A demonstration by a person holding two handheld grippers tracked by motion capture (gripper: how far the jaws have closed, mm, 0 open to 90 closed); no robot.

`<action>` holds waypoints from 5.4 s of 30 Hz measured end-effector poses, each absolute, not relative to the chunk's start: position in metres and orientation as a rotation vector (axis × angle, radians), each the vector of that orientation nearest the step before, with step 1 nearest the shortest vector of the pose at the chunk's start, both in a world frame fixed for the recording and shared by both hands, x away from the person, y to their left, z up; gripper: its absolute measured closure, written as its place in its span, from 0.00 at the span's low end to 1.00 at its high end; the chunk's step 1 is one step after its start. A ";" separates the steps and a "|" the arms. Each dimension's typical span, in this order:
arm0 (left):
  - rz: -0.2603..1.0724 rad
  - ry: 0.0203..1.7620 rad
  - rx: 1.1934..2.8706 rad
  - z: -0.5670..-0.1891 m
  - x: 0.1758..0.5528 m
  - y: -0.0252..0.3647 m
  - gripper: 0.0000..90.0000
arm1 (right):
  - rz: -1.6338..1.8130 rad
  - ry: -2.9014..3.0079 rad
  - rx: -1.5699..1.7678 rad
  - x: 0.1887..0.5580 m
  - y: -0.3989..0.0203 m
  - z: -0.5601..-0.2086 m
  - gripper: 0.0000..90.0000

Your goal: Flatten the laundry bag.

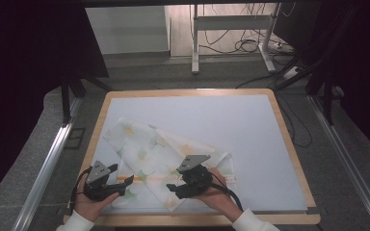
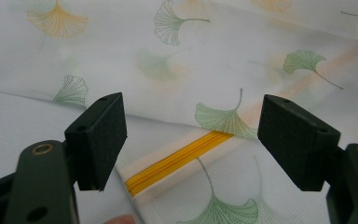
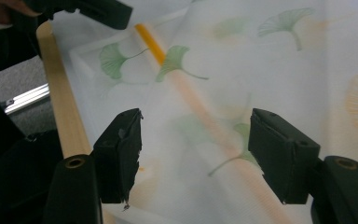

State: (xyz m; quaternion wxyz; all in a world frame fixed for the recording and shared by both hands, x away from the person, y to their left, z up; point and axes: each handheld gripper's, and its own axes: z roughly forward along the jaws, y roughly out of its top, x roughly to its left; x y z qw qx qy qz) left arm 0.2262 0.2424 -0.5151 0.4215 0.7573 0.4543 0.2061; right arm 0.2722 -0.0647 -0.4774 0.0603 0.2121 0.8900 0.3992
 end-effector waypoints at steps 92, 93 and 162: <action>0.462 1.118 1.947 -0.522 0.231 0.237 0.25 | 1.119 2.681 0.658 0.301 -0.073 -0.461 0.97; 0.462 1.118 1.947 -0.522 0.231 0.237 0.25 | 1.119 2.681 0.658 0.301 -0.073 -0.461 0.97; 0.448 1.064 2.021 -0.526 0.232 0.223 0.26 | 1.197 2.430 0.953 0.374 -0.126 -0.447 0.97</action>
